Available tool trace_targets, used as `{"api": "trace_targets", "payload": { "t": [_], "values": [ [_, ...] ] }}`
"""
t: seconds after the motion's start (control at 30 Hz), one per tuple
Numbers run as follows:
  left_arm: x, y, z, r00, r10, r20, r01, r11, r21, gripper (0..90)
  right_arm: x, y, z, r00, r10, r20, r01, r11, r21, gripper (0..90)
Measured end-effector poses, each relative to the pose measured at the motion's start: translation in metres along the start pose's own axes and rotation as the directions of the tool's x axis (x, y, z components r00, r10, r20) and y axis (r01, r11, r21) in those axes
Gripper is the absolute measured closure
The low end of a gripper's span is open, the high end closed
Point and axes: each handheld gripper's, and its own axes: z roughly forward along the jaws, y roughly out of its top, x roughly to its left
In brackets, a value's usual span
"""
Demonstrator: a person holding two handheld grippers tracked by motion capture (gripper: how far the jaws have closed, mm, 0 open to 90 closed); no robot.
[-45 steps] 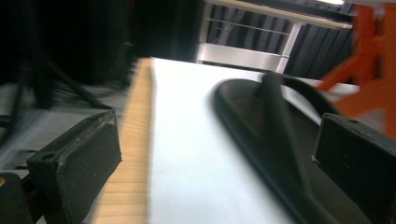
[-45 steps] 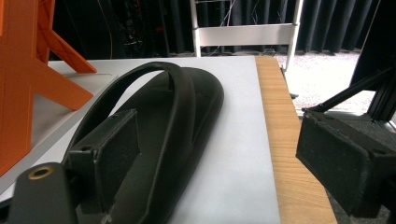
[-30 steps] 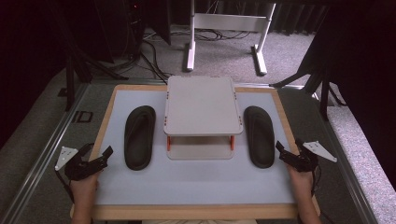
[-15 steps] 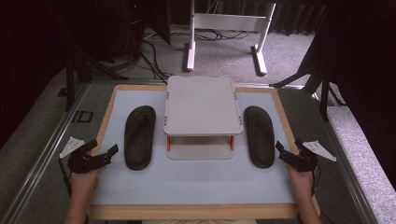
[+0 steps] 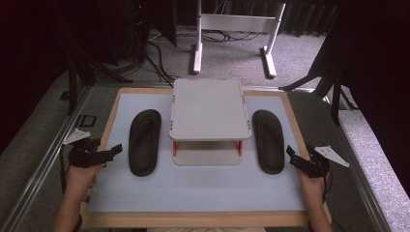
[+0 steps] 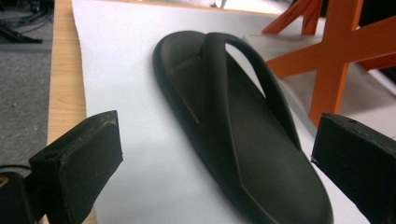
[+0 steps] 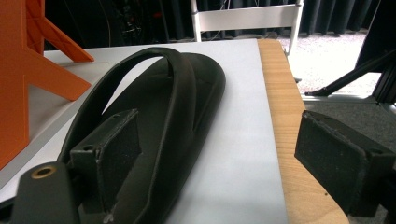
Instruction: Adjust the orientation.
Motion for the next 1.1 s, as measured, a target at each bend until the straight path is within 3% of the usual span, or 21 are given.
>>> {"api": "trace_targets", "payload": {
  "t": [0.17, 0.27, 0.4, 0.67, 0.83, 0.97, 1.03, 1.1],
  "values": [
    [-0.002, 0.005, 0.003, 0.9998, 0.016, -0.008, -0.016, 0.9982, 0.058, 1.2, 0.000, 0.000, 0.000, 1.0000, 0.002, 0.000, -0.002, 1.000, 0.000, 13.6],
    [-0.006, 0.013, 0.005, 0.9993, 0.037, -0.008, -0.036, 0.9937, 0.106, 1.2, 0.000, 0.000, 0.000, 1.0000, 0.004, -0.007, -0.004, 1.000, 0.001, 13.6],
    [-0.008, 0.022, 0.006, 0.9986, 0.046, -0.025, -0.042, 0.9899, 0.136, 1.5, 0.000, 0.000, 0.001, 0.9999, 0.007, -0.008, -0.007, 1.000, 0.005, 13.6],
    [-0.014, 0.031, 0.014, 0.9975, 0.070, -0.004, -0.068, 0.9760, 0.207, 1.4, 0.000, 0.000, 0.003, 1.0000, 0.004, -0.009, -0.004, 1.000, 0.020, 13.7],
    [-0.014, 0.036, 0.019, 0.9984, 0.053, 0.019, -0.056, 0.9723, 0.227, 1.4, 0.000, 0.000, 0.003, 0.9999, 0.005, -0.013, -0.005, 1.000, 0.020, 14.4],
    [-0.015, 0.041, 0.024, 0.9980, 0.062, 0.014, -0.063, 0.9634, 0.261, 1.4, 0.000, -0.001, 0.004, 0.9999, 0.004, -0.011, -0.003, 1.000, 0.023, 14.4],
    [-0.017, 0.047, 0.030, 0.9967, 0.079, 0.014, -0.080, 0.9512, 0.298, 1.4, 0.000, -0.001, 0.004, 0.9999, 0.003, -0.011, -0.003, 1.000, 0.024, 14.4],
    [-0.017, 0.049, 0.031, 0.9966, 0.081, 0.018, -0.082, 0.9490, 0.304, 1.4, 0.000, 0.000, 0.004, 0.9999, 0.003, -0.014, -0.003, 1.000, 0.022, 14.4]
  ]
}}
